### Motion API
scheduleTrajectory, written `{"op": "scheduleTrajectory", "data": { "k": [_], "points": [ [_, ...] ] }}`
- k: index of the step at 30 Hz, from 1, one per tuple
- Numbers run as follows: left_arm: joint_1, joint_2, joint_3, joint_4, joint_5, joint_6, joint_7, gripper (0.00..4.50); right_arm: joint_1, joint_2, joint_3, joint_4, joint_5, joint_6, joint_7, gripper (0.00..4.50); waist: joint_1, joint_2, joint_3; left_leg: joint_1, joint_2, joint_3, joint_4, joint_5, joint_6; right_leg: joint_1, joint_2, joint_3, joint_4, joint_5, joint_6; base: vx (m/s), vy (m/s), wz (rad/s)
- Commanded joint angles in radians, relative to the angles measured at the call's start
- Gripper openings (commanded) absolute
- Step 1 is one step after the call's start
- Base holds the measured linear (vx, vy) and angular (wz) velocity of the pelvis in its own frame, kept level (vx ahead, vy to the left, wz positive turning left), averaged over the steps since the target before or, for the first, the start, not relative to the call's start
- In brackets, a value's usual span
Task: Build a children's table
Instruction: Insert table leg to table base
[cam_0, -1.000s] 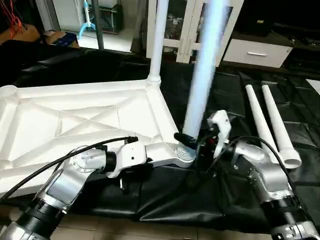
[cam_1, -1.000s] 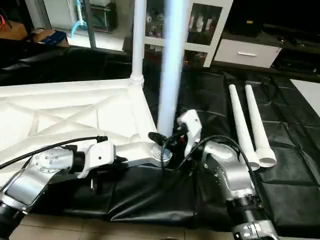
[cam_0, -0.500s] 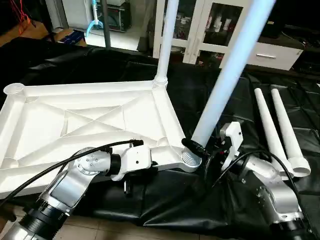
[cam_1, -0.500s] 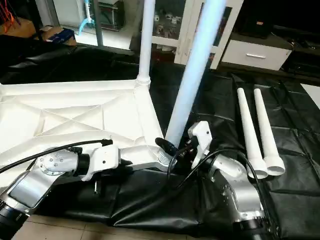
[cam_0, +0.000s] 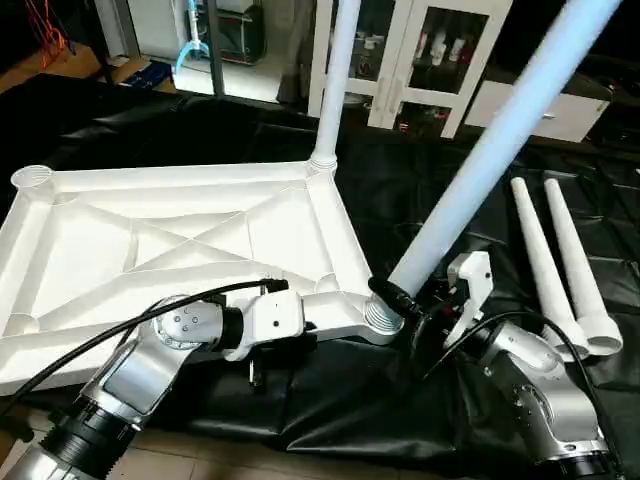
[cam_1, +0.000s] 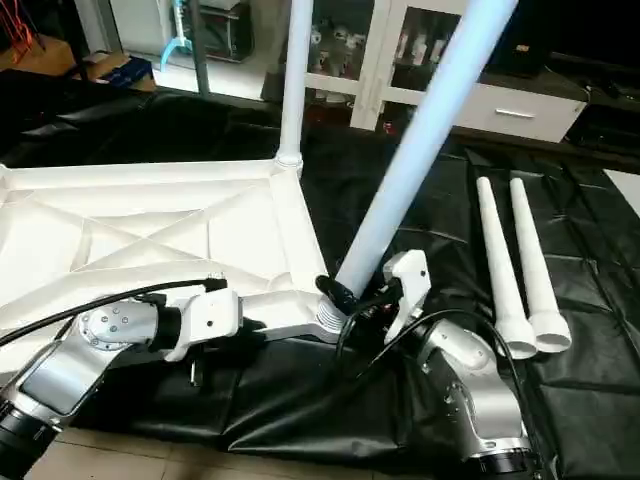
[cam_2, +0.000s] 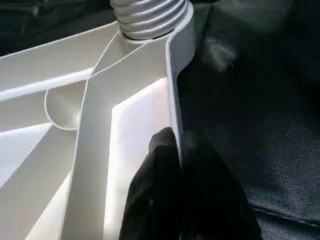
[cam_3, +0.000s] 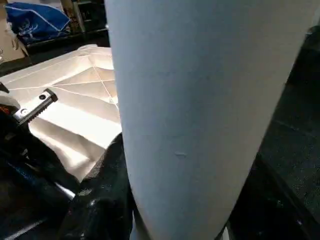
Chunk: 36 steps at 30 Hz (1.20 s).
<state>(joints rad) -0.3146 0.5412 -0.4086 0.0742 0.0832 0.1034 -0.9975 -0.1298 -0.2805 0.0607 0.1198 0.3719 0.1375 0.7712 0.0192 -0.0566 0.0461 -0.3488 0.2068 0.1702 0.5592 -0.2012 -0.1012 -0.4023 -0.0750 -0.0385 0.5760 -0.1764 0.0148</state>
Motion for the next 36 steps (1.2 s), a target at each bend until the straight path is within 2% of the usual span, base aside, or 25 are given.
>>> {"op": "scheduleTrajectory", "data": {
  "k": [1, 7, 11, 12, 20, 21, 23, 24, 26, 29, 30, 31, 33, 34, 35, 36],
  "points": [
    [0.031, 0.023, -0.037, 0.067, 0.053, 0.032, -0.008, 0.09, 0.048, -0.057, 0.06, 0.088, -0.131, 0.035, -0.002, 1.93, -0.007, 0.016, -0.011, -0.002, 0.025, -0.008, -0.087, -0.428, -0.006, 0.005, -0.043, 0.035, -0.09, -0.485, -0.097, 0.0, 0.0, 0.0],
    [0.031, 0.024, -0.038, 0.064, 0.054, 0.03, -0.006, 0.09, 0.037, -0.072, 0.084, 0.094, -0.164, 0.017, -0.001, 1.93, -0.008, 0.013, -0.012, -0.001, 0.024, -0.01, -0.088, -0.45, -0.008, 0.003, -0.044, 0.036, -0.094, -0.515, -0.083, 0.0, 0.0, 0.0],
    [0.032, 0.025, -0.039, 0.063, 0.061, 0.022, 0.005, 0.0, 0.038, -0.067, 0.083, 0.091, -0.146, 0.045, -0.013, 1.9, -0.009, 0.013, -0.012, -0.002, 0.024, -0.011, -0.088, -0.46, -0.007, 0.001, -0.044, 0.036, -0.095, -0.52, -0.081, 0.0, 0.0, 0.0],
    [0.034, 0.026, -0.041, 0.064, 0.062, 0.025, 0.004, 0.0, 0.038, -0.062, 0.08, 0.091, -0.135, 0.056, -0.018, 1.89, -0.009, 0.015, -0.012, -0.001, 0.025, -0.011, -0.089, -0.467, -0.009, 0.001, -0.044, 0.036, -0.096, -0.526, -0.079, 0.0, 0.0, 0.0],
    [0.033, 0.036, -0.05, 0.062, 0.087, 0.03, 0.018, 0.0, 0.022, -0.049, 0.067, 0.113, -0.137, 0.05, -0.059, 1.88, -0.01, 0.016, -0.014, -0.002, 0.025, -0.013, -0.09, -0.476, -0.012, 0.001, -0.044, 0.035, -0.096, -0.527, -0.08, 0.0, 0.0, 0.0],
    [0.032, 0.038, -0.052, 0.062, 0.093, 0.029, 0.021, 0.0, 0.018, -0.047, 0.066, 0.117, -0.138, 0.049, -0.065, 1.88, -0.01, 0.019, -0.016, -0.001, 0.024, -0.013, -0.09, -0.475, -0.014, 0.001, -0.044, 0.035, -0.095, -0.526, -0.081, 0.0, 0.0, 0.0],
    [0.03, 0.041, -0.056, 0.064, 0.106, 0.025, 0.03, 0.0, 0.008, -0.041, 0.059, 0.129, -0.143, 0.046, -0.085, 1.88, -0.012, 0.017, -0.013, 0.0, 0.024, -0.014, -0.089, -0.494, -0.014, -0.002, -0.045, 0.034, -0.101, -0.561, -0.073, 0.0, 0.0, 0.0],
    [0.026, 0.043, -0.062, 0.065, 0.124, 0.021, 0.044, 0.0, -0.008, -0.031, 0.046, 0.146, -0.152, 0.042, -0.123, 1.88, -0.016, 0.017, -0.011, 0.006, 0.022, -0.016, -0.088, -0.522, -0.016, -0.01, -0.045, 0.032, -0.108, -0.616, -0.061, 0.0, 0.0, 0.0],
    [0.024, 0.041, -0.064, 0.066, 0.133, 0.023, 0.054, 0.0, -0.017, -0.021, 0.033, 0.156, -0.154, 0.041, -0.151, 1.88, -0.021, 0.019, -0.009, 0.01, 0.019, -0.021, -0.086, -0.559, -0.018, -0.014, -0.046, 0.027, -0.117, -0.685, -0.039, 0.0, 0.0, 0.0],
    [0.011, 0.025, -0.065, 0.073, 0.154, 0.023, 0.091, 0.0, -0.034, 0.005, -0.001, 0.181, -0.165, 0.036, -0.239, 1.88, -0.027, 0.021, -0.008, 0.01, 0.018, -0.029, -0.088, -0.586, -0.023, -0.012, -0.047, 0.018, -0.125, -0.72, -0.021, 0.0, 0.0, 0.0],
    [0.007, 0.02, -0.064, 0.074, 0.158, 0.025, 0.101, 0.0, -0.038, 0.01, -0.007, 0.189, -0.175, 0.029, -0.267, 1.88, -0.032, 0.028, -0.01, 0.01, 0.019, -0.034, -0.093, -0.598, -0.029, -0.006, -0.047, 0.01, -0.125, -0.682, -0.031, 0.0, 0.0, 0.0],
    [0.001, 0.012, -0.062, 0.075, 0.16, 0.032, 0.113, 0.0, -0.042, 0.017, -0.014, 0.197, -0.185, 0.022, -0.298, 1.88, -0.033, 0.03, -0.01, 0.01, 0.02, -0.037, -0.095, -0.609, -0.031, -0.004, -0.045, 0.007, -0.124, -0.669, -0.034, -0.06, 0.031, -0.05],
    [-0.006, 0.005, -0.062, 0.075, 0.16, 0.042, 0.121, 0.0, -0.047, 0.027, -0.023, 0.206, -0.192, 0.019, -0.335, 1.88, -0.042, 0.035, -0.004, 0.018, 0.021, -0.044, -0.101, -0.678, -0.034, -0.001, -0.043, -0.01, -0.132, -0.65, -0.044, -0.06, 0.035, -0.05],
    [-0.012, -0.005, -0.06, 0.076, 0.16, 0.055, 0.13, 0.0, -0.054, 0.036, -0.028, 0.216, -0.201, 0.012, -0.369, 1.88, -0.043, 0.045, -0.004, 0.017, 0.021, -0.047, -0.104, -0.688, -0.037, 0.003, -0.045, -0.013, -0.131, -0.639, -0.047, -0.061, 0.043, -0.05],
    [-0.02, -0.014, -0.06, 0.078, 0.161, 0.067, 0.137, 0.0, -0.063, 0.052, -0.035, 0.226, -0.208, 0.005, -0.412, 1.88, -0.044, 0.05, -0.001, 0.019, 0.022, -0.048, -0.108, -0.708, -0.039, 0.004, -0.044, -0.019, -0.135, -0.633, -0.049, -0.061, 0.043, -0.05],
    [-0.025, -0.019, -0.059, 0.08, 0.162, 0.075, 0.142, 0.0, -0.07, 0.06, -0.036, 0.232, -0.213, 0.002, -0.437, 1.88, -0.052, 0.053, 0.004, 0.021, 0.025, -0.055, -0.118, -0.757, -0.046, 0.013, -0.041, -0.036, -0.137, -0.598, -0.056, -0.066, 0.044, -0.06]
  ]
}}
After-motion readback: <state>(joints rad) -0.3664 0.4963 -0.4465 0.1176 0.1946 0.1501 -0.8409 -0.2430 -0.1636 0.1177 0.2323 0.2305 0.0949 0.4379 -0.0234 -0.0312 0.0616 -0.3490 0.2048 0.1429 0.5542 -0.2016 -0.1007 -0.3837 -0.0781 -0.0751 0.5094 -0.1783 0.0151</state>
